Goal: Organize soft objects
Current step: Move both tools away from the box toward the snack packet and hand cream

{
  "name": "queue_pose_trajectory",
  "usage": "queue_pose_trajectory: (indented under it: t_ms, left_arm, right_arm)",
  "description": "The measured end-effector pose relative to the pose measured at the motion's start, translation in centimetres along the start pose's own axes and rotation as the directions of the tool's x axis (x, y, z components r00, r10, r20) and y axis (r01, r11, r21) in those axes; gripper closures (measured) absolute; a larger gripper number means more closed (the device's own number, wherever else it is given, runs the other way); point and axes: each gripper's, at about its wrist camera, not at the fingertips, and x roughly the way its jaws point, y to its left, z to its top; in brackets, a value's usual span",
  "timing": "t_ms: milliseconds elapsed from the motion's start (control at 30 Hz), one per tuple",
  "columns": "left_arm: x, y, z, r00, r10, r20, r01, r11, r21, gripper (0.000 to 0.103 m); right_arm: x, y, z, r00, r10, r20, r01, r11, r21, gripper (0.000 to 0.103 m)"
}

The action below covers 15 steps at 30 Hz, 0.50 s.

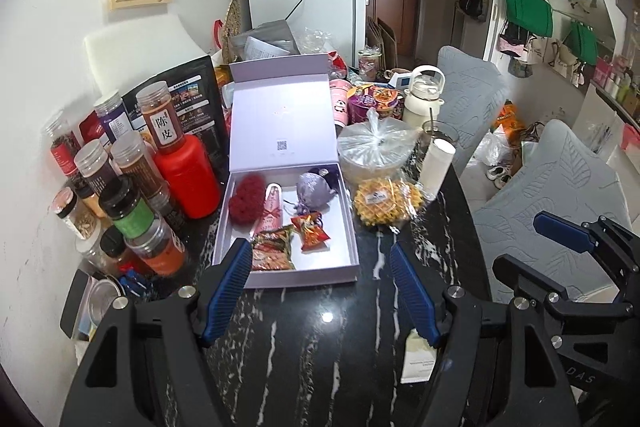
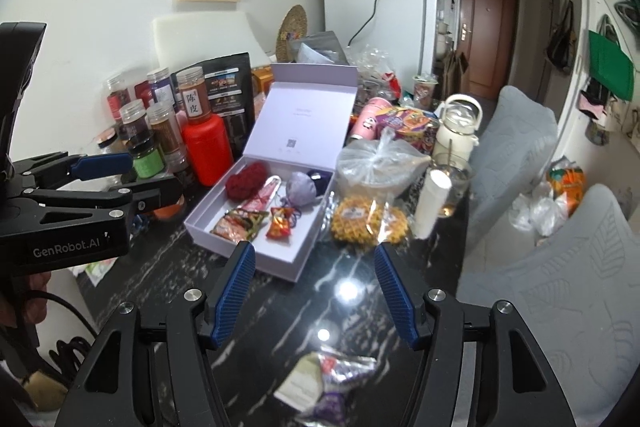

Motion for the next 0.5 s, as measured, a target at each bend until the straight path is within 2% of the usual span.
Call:
queue_pose_trajectory:
  t_ms: [200,500]
  left_arm:
    - [-1.5,-2.3,-2.0,0.999,-0.046,-0.015,0.046,0.999,-0.013,0.032]
    - [-2.4,-5.7,-5.8,0.996,-0.067,-0.063,0.067,0.998,-0.009,0.032]
  right_arm:
    - [-2.4,-1.4,-2.0,1.0,-0.006,-0.002,0.006,1.0,0.008,0.04]
    - [-4.7,-3.0,-5.9,0.999,-0.013,-0.051,0.014,1.0,0.023,0.039]
